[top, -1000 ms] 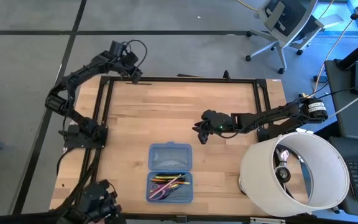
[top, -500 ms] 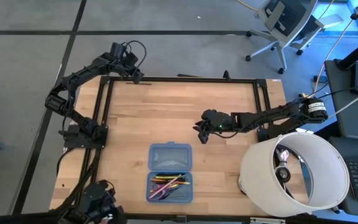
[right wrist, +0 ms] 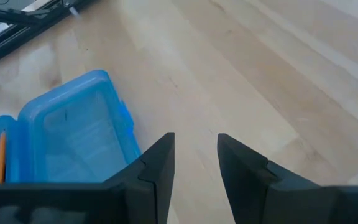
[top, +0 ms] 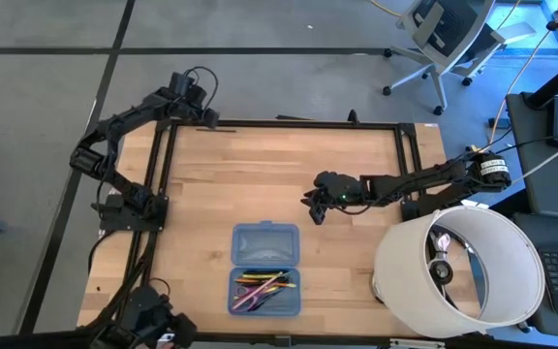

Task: Pick & place school supplies into a supply box
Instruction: Put the black pencil into the blue supply box

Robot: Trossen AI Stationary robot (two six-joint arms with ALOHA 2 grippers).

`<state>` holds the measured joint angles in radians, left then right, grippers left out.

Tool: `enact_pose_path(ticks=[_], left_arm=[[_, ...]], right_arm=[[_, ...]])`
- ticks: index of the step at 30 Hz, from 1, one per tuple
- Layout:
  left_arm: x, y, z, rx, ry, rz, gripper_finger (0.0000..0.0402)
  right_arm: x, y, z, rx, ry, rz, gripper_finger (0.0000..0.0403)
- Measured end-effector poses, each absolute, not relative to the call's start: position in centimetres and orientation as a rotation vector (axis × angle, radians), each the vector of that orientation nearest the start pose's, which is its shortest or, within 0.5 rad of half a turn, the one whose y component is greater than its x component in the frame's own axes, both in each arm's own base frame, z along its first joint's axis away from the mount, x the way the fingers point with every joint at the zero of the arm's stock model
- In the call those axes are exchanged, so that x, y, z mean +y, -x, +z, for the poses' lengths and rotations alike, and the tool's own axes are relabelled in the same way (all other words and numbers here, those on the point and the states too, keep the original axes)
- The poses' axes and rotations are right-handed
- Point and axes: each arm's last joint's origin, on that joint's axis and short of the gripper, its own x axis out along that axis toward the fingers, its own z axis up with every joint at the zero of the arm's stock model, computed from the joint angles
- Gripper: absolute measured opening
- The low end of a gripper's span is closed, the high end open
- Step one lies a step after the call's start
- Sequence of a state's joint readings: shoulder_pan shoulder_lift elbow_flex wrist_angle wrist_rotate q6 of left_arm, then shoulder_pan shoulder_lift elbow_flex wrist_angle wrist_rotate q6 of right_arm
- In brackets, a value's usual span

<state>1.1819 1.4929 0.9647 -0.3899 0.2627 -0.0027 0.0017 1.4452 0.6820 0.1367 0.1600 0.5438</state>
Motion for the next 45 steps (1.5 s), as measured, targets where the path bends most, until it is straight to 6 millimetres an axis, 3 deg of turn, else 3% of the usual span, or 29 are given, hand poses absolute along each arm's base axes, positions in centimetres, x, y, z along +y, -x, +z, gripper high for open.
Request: enact_pose_path(ticks=[15, 26, 34, 45], left_arm=[[26.3, -10.9, 17.9, 0.749, 0.649, 0.927, 0.0205], [27.7, -11.6, 14.6, 0.750, 0.742, 0.950, 0.0204], [28.2, -11.4, 13.4, 0.812, 0.696, 1.068, 0.0204], [27.6, -11.3, 12.4, 0.952, 0.697, 1.031, 0.0204]], right_arm=[[-0.4, -28.3, 18.3, 0.566, -0.477, -0.319, 0.0126], [-0.4, -28.4, 18.3, 0.565, -0.479, -0.319, 0.0126], [-0.4, -28.4, 18.3, 0.565, -0.479, -0.320, 0.0126], [-0.4, -28.4, 18.3, 0.565, -0.478, -0.320, 0.0126]])
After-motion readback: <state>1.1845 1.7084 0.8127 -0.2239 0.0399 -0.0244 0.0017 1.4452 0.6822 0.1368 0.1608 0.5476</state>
